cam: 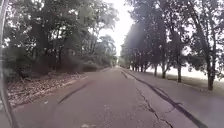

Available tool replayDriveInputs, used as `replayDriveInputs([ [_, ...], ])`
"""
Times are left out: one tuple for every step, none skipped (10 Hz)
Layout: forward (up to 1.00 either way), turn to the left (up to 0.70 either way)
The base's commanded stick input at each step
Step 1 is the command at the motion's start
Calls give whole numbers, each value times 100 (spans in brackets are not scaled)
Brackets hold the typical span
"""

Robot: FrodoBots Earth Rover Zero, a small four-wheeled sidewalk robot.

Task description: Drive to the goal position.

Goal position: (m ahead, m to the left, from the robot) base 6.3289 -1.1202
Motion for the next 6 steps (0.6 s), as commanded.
replayDriveInputs([
  [7,0],
  [7,0],
  [7,0],
  [7,0],
  [7,0],
  [7,0],
])
